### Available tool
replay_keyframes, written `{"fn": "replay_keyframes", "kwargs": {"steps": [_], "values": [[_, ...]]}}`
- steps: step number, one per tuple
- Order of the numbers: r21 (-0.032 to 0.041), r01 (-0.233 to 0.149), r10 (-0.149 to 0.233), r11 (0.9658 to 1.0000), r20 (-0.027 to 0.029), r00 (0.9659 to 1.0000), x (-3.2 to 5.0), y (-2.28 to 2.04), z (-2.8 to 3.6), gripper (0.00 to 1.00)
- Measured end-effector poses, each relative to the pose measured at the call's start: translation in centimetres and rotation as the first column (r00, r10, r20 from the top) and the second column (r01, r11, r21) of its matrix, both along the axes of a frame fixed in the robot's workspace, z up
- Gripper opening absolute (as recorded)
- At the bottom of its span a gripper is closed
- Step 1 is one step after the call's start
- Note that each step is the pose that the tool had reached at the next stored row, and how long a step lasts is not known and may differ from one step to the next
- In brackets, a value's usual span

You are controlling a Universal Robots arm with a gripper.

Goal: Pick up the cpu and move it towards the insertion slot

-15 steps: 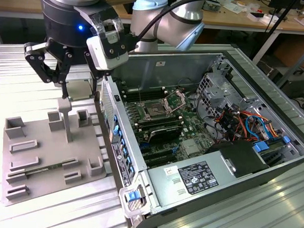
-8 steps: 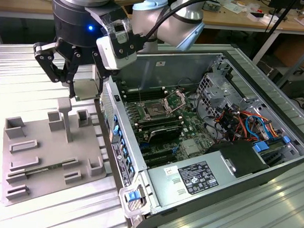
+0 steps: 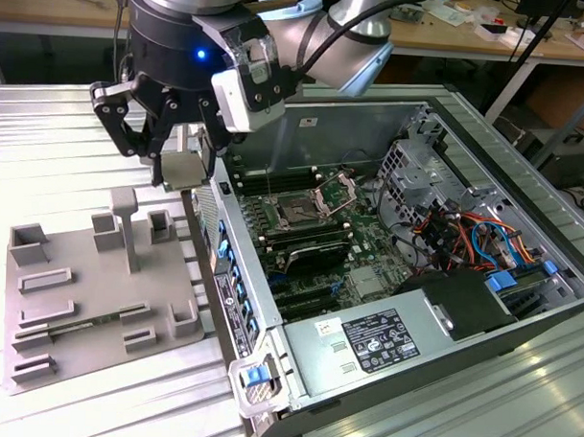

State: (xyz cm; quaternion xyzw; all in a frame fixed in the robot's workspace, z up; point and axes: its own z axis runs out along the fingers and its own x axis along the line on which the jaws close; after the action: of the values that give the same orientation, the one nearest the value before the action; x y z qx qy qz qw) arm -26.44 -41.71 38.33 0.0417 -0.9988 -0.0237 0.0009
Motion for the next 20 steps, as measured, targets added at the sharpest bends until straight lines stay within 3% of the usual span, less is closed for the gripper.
{"fn": "replay_keyframes", "kwargs": {"steps": [20], "values": [[0.0, 0.0, 0.0, 1.0, 0.0, 1.0, 3.19, 0.0, -0.03, 0.55]]}}
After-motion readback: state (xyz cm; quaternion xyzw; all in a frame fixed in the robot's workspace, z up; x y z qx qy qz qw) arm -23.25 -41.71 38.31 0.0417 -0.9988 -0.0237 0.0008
